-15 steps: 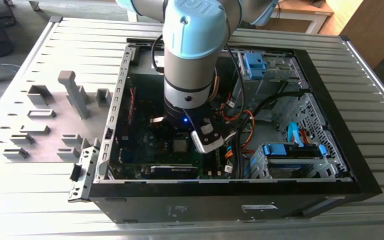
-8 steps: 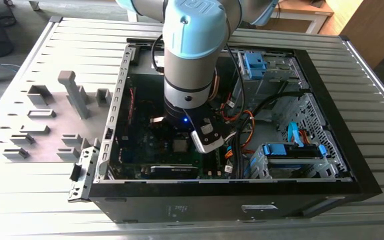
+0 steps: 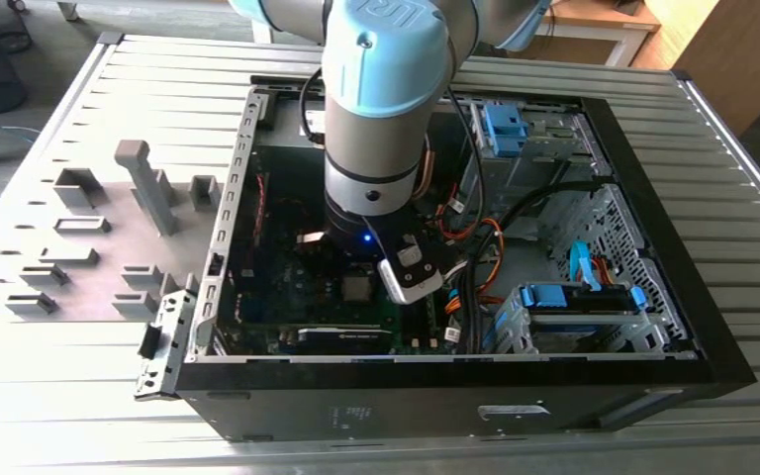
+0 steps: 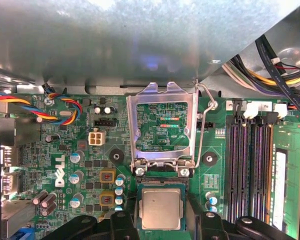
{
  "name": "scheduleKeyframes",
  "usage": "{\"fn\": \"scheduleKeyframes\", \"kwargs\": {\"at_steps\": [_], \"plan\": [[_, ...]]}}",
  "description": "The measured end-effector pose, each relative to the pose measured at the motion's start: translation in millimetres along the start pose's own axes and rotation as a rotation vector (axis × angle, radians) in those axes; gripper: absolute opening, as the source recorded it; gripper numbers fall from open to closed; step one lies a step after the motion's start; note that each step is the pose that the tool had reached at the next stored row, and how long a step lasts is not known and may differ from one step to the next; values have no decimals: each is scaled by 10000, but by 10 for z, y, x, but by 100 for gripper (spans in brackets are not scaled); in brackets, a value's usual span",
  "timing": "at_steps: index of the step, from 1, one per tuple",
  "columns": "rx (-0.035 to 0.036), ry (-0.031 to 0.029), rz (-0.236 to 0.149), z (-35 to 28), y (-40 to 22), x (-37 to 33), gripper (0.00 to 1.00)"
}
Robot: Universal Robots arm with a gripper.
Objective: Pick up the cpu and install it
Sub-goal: 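Place the cpu into insertion slot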
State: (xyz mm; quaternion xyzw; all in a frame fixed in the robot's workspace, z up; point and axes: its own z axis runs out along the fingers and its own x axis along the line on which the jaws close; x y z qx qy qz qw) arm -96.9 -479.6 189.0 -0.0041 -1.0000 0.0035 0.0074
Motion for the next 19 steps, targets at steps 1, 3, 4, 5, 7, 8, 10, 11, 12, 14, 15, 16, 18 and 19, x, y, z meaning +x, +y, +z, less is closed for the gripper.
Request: {"fn": "scheduleKeyframes", "kwargs": {"at_steps": [1,3,4,5,7,8,10,11,12,14,15,16,18,19], "plan": [[1,0,0,1,-1,0,47],[1,0,-1,4,-2,0,47],[1,0,0,5,-2,0,47],[1,0,0,6,-2,0,47],[1,0,0,7,-1,0,47],[0,0,0,7,-1,0,47],[0,0,-1,7,-1,0,47],[-1,-1,-1,8,-1,0,47],[-1,-1,0,8,-1,0,47],[0,0,-1,8,-1,-1,47],[-1,0,0,8,-1,-2,47],[0,0,0,8,-1,-3,47],[-1,-1,0,8,-1,-4,47],[-1,-1,0,8,-1,-4,47]]}}
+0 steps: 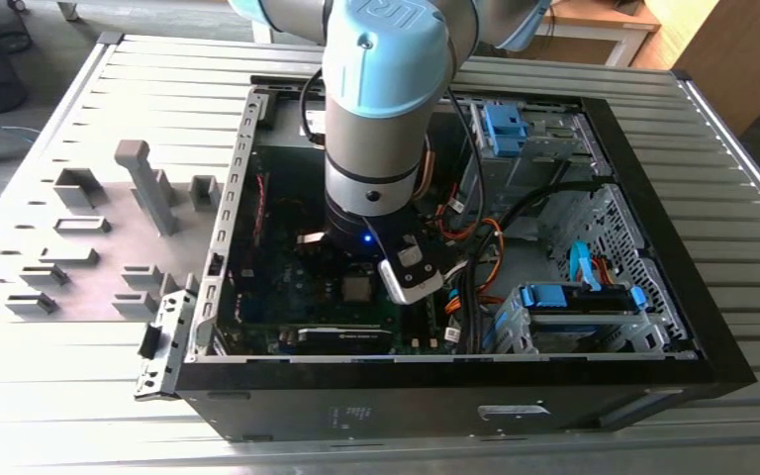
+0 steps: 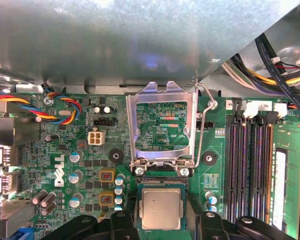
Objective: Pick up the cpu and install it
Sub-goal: 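Place the cpu into insertion slot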
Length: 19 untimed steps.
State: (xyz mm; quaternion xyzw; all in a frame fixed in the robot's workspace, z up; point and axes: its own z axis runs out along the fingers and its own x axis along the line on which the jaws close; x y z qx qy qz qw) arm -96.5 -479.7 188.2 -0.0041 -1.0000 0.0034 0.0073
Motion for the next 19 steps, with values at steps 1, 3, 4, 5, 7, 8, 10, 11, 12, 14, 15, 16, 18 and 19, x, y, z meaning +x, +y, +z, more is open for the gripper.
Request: {"fn": "scheduleKeyframes", "kwargs": {"at_steps": [1,3,4,5,7,8,10,11,12,14,15,16,18,19], "plan": [[-1,0,0,0,0,0,47],[-2,-1,0,0,-2,-1,47],[-1,-1,0,0,-2,0,47],[-2,-1,0,0,-3,-1,47],[0,-1,0,0,-4,0,47],[0,-1,0,0,-5,0,47],[-1,-1,0,0,-5,0,47],[0,-1,0,0,-6,0,47],[-1,0,0,0,-6,0,47],[-3,0,0,0,-5,0,47],[-5,0,0,0,-5,0,47],[-5,0,-2,0,-4,-1,47],[-9,0,-1,0,-2,-1,47],[-12,0,-1,0,-2,0,47]]}}
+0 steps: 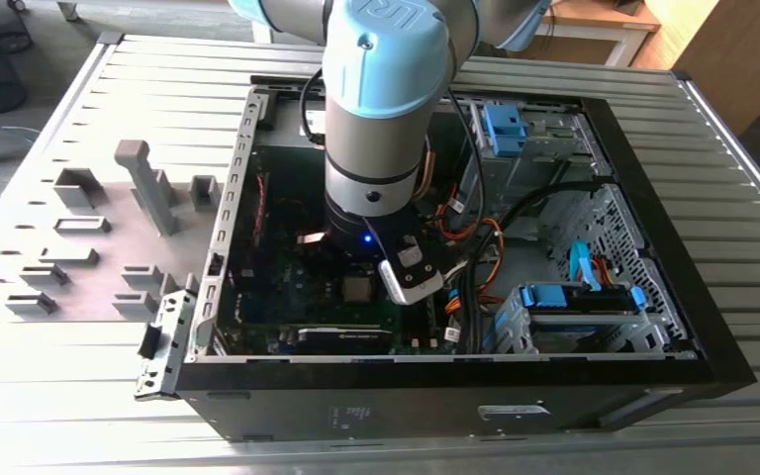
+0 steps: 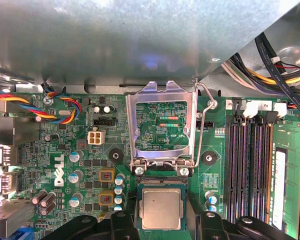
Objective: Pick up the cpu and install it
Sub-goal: 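Place the cpu into insertion slot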
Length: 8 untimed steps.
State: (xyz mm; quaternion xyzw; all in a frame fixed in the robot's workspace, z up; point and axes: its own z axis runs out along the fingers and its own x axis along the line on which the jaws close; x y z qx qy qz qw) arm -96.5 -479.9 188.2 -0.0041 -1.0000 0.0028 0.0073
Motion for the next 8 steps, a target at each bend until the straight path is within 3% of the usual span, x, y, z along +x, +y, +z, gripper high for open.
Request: {"fn": "scheduleKeyframes", "kwargs": {"at_steps": [8], "plan": [[-18,0,0,0,0,0,47]]}}
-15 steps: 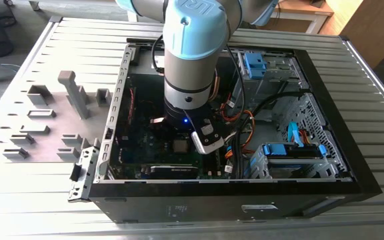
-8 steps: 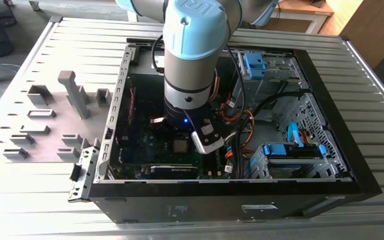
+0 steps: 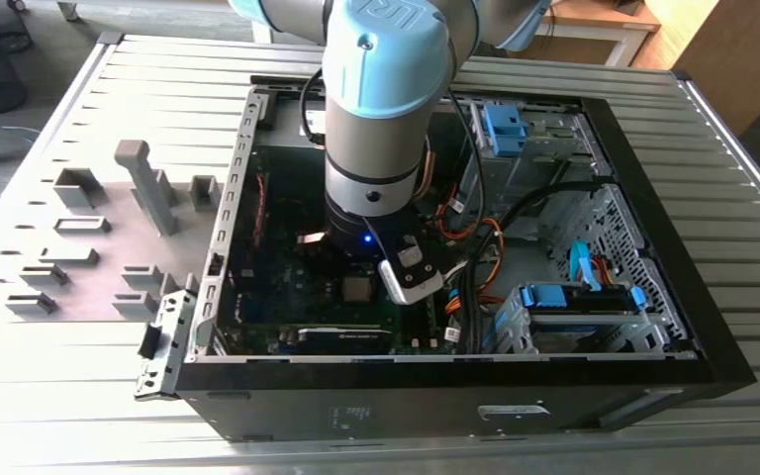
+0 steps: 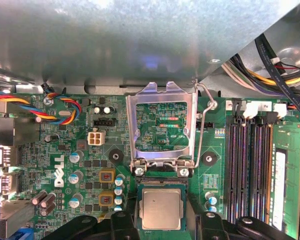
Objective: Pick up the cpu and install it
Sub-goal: 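Place the cpu into insertion slot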
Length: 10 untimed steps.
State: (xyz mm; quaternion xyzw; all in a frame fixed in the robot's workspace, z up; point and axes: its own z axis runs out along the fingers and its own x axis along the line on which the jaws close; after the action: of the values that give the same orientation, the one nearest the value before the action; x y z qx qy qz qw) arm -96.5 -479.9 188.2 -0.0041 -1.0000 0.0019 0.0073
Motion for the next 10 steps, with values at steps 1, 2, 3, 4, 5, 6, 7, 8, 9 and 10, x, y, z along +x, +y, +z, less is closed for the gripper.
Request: {"fn": "scheduleKeyframes", "kwargs": {"at_steps": [1,2,3,4,5,6,7,8,9,10], "plan": [[0,0,0,0,0,0,47],[0,0,0,0,0,0,47],[-1,0,0,0,0,0,47],[-4,-1,0,1,0,0,47],[-5,0,0,1,0,0,48],[-6,-1,0,1,1,0,48],[-6,-2,0,1,0,0,55],[-5,-1,0,1,0,0,55],[-4,-1,0,1,0,0,55],[-4,0,0,0,0,0,55]]}}
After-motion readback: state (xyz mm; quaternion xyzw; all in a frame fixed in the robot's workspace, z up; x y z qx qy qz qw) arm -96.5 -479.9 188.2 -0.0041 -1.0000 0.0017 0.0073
